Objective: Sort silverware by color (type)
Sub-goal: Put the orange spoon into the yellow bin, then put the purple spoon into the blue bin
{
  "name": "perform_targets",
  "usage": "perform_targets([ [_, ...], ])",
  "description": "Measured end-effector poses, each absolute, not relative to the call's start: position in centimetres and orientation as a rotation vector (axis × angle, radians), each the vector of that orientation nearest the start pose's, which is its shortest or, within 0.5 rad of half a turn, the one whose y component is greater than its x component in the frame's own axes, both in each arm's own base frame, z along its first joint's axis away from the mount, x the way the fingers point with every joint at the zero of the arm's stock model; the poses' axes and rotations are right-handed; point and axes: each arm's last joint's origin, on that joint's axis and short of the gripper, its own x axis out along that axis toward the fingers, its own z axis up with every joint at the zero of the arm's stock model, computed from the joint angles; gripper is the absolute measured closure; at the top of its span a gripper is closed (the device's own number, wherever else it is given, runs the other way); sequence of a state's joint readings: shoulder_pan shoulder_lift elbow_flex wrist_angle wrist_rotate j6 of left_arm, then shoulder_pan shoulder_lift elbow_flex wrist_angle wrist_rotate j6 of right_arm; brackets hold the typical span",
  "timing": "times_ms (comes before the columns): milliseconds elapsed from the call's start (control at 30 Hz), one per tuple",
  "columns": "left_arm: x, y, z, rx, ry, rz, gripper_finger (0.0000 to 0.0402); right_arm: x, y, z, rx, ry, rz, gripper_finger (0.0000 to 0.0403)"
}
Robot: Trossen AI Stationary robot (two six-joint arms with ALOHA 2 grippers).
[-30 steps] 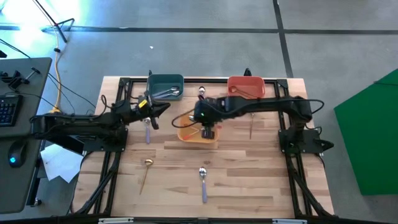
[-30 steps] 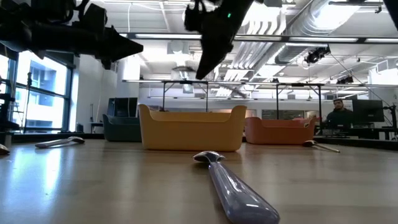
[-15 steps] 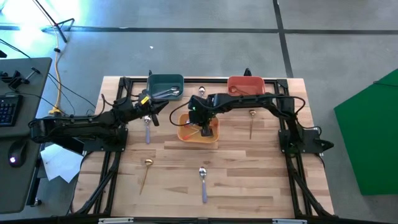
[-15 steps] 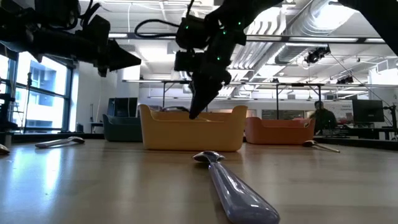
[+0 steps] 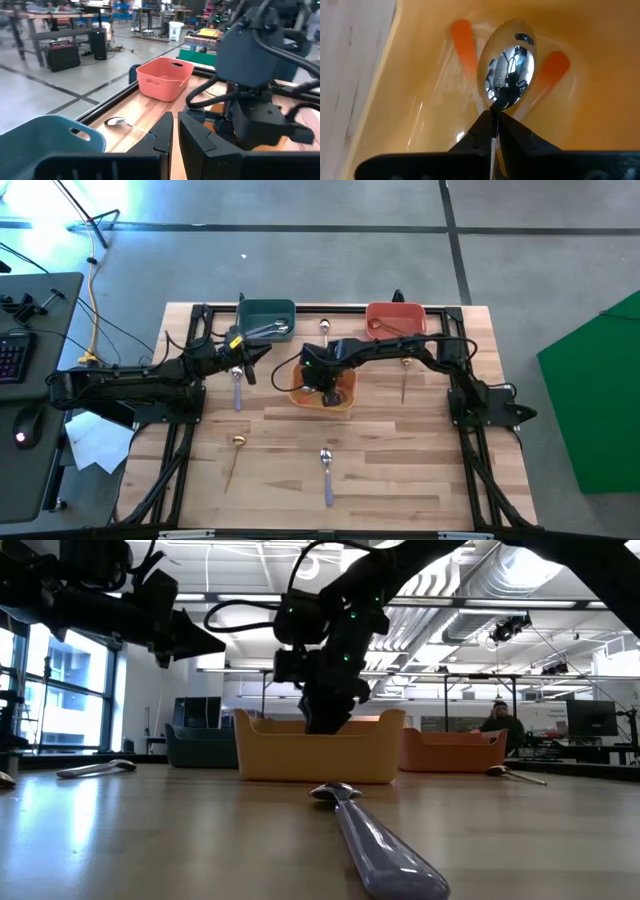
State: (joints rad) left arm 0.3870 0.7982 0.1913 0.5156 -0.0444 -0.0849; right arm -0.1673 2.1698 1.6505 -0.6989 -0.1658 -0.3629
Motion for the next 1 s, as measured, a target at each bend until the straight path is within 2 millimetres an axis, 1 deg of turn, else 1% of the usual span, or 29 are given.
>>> perform_targets([
  [100, 15.4, 6.5, 19.3, -0.105, 0.070, 0.474, 0.0385, 44.0, -7.0, 16.1, -0.115, 1.175, 0.211, 0.0369],
  [233, 15.4, 6.6, 19.3, -0.090, 0.077, 0.478, 0.0385, 44.1, -7.0, 16.2, -0.116, 1.163, 0.208, 0.0330],
  [333, 15.4, 6.6, 19.2, -0.084, 0.091, 0.479, 0.0385, 44.4, -7.0, 17.1, -0.091, 1.168, 0.185, 0.0310],
  [400, 15.4, 6.6, 19.1, -0.084, 0.097, 0.489, 0.0387, 44.7, -6.8, 18.0, -0.111, 1.159, 0.161, 0.0308],
  [500, 15.3, 6.6, 18.9, -0.092, 0.116, 0.491, 0.0393, 45.1, -6.0, 19.0, -0.210, 1.155, 0.134, 0.0328],
  [600, 15.3, 6.6, 18.7, -0.095, 0.138, 0.492, 0.0399, 45.6, -5.4, 20.3, -0.283, 1.091, 0.127, 0.0371],
  [667, 15.3, 6.6, 18.7, -0.095, 0.144, 0.493, 0.0401, 45.9, -5.4, 20.6, -0.291, 1.029, 0.115, 0.0394],
  [800, 15.3, 6.5, 18.5, -0.097, 0.155, 0.493, 0.0401, 45.7, -5.8, 19.6, -0.276, 0.921, 0.062, 0.0395],
  [900, 15.3, 6.5, 18.4, -0.103, 0.173, 0.494, 0.0401, 45.0, -5.5, 19.4, -0.289, 0.811, 0.026, 0.0401],
  [1000, 15.2, 6.5, 18.1, -0.132, 0.198, 0.508, 0.0401, 43.4, -5.0, 19.7, -0.289, 0.682, 0.000, 0.0401],
])
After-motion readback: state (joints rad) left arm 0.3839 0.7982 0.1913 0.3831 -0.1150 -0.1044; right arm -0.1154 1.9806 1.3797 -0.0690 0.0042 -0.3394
